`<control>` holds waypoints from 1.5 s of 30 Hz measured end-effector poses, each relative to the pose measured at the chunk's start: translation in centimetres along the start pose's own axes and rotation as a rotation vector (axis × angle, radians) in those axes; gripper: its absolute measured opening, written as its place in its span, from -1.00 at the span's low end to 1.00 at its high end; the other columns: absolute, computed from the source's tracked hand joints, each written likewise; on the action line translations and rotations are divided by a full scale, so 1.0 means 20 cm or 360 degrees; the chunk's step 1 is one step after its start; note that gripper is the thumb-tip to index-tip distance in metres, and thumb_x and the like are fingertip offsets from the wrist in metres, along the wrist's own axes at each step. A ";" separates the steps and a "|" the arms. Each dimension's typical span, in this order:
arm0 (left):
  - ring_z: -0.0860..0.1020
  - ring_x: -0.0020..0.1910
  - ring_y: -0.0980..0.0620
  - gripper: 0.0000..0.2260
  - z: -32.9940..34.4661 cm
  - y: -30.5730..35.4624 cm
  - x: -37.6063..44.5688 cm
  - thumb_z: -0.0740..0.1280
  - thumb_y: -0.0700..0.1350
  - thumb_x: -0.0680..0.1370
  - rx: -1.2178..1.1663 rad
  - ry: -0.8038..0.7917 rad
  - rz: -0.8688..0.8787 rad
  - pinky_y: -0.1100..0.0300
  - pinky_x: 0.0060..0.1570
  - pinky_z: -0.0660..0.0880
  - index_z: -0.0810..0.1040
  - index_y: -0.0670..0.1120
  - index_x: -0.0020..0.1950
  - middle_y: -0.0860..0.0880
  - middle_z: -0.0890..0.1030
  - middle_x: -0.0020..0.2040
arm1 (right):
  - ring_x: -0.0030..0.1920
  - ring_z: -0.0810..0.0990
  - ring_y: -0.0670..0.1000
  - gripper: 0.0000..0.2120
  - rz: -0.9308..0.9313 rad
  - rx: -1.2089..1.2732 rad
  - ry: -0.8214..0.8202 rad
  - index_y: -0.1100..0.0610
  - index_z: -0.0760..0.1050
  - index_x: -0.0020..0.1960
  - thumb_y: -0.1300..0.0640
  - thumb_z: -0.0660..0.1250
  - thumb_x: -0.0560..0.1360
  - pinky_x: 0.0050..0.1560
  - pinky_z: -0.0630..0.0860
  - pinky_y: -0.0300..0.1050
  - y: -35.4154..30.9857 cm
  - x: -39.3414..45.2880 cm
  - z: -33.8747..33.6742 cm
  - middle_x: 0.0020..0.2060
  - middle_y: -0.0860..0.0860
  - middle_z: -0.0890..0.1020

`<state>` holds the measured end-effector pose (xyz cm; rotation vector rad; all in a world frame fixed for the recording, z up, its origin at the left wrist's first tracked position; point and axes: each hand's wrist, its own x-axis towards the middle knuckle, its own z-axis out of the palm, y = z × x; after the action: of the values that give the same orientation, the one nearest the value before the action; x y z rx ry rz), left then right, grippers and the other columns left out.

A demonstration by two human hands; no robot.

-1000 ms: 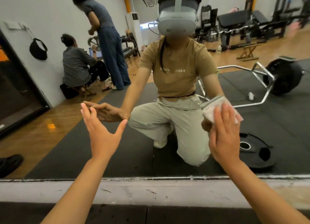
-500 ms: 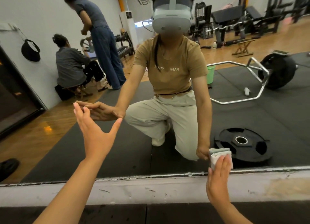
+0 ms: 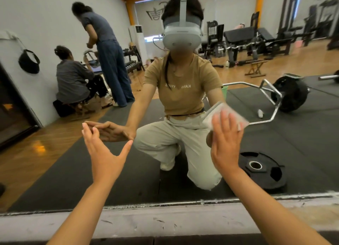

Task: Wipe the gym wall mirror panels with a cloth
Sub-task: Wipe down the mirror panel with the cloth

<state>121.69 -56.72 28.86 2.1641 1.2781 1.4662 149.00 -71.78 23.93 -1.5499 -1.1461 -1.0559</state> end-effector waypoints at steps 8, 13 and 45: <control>-0.18 0.60 0.03 -0.03 0.02 -0.04 0.00 0.48 0.16 0.44 -0.0007 0.0037 0.0089 0.15 0.51 -0.06 -0.02 -0.21 0.60 -0.01 -0.21 0.63 | 0.59 -0.02 0.03 -0.06 -0.0936 -0.0453 -0.1121 0.05 -0.07 0.63 0.32 0.29 0.35 0.54 -0.08 0.06 0.12 -1.05 0.09 0.61 -0.01 -0.02; -0.17 0.61 -0.03 -0.05 0.05 -0.07 -0.01 0.47 0.13 0.47 -0.0040 0.0078 0.0138 0.08 0.55 -0.06 -0.04 -0.21 0.60 -0.09 -0.18 0.63 | 0.56 0.00 0.00 0.19 -0.0681 -0.0372 -0.1272 0.03 -0.04 0.61 0.26 0.59 0.18 0.55 -0.17 0.04 -0.04 -1.13 0.19 0.59 -0.03 -0.01; -0.19 0.60 0.07 -0.02 0.02 -0.03 -0.03 0.41 0.22 0.42 -0.0068 0.0008 0.0005 0.04 0.52 0.02 -0.04 -0.16 0.62 0.06 -0.21 0.63 | 0.58 -0.19 -0.03 -0.47 0.0411 0.0159 0.0089 0.12 0.03 0.60 0.28 0.05 0.67 0.51 -0.25 -0.13 -0.15 0.27 -0.01 0.57 0.00 -0.03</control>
<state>121.58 -56.80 27.97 2.1377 1.2344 1.4868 147.14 -70.39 29.75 -1.5321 -0.9179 -0.8517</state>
